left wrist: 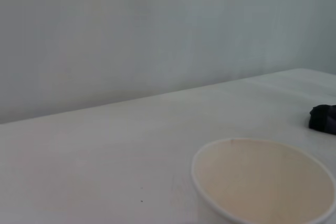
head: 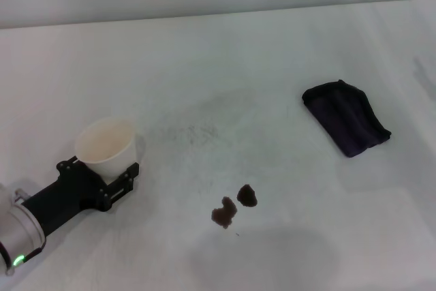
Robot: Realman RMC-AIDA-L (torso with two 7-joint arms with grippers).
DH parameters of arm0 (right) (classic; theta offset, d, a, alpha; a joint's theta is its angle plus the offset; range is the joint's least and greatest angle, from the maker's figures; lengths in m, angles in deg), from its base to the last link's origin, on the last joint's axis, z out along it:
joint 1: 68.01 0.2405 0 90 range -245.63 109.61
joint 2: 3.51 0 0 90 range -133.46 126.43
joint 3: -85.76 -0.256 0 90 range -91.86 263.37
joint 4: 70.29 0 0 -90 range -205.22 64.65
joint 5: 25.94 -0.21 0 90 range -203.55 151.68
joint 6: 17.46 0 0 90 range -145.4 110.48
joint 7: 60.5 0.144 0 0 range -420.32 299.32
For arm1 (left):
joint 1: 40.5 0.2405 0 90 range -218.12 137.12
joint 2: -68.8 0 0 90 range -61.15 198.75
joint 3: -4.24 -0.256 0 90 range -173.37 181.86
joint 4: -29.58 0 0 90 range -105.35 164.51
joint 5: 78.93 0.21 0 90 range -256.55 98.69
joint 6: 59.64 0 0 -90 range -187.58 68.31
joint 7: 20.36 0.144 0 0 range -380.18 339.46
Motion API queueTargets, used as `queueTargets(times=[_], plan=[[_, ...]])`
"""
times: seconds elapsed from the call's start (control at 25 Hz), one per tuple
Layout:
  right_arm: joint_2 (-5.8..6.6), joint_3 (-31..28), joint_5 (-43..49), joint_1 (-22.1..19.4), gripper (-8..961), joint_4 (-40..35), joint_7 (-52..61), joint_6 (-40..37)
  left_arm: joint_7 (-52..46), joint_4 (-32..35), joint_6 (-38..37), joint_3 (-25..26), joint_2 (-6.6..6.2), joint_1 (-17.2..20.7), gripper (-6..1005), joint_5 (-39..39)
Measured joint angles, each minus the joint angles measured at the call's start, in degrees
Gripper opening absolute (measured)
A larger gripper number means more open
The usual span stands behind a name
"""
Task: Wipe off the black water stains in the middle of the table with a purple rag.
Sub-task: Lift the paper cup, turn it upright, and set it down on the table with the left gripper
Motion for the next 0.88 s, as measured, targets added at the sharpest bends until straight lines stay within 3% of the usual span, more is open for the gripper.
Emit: queueTargets(times=[0.2, 0.52, 0.88], plan=[[-0.04, 0.00, 0.16, 0.00, 871, 0.00, 0.04, -0.02, 1.47, 0.40, 1.19, 0.08, -0.08, 0.86, 650, -0.09], [-0.04, 0.00, 0.19, 0.00, 871, 0.00, 0.09, 0.23, 3.48, 0.47, 1.33, 0.10, -0.17, 0.98, 882, -0.24], [-0.03, 0.01, 0.19, -0.04, 870, 0.23, 0.18, 0.82, 7.42, 0.24, 3.62, 0.62, -0.02, 4.89, 877, -1.92]])
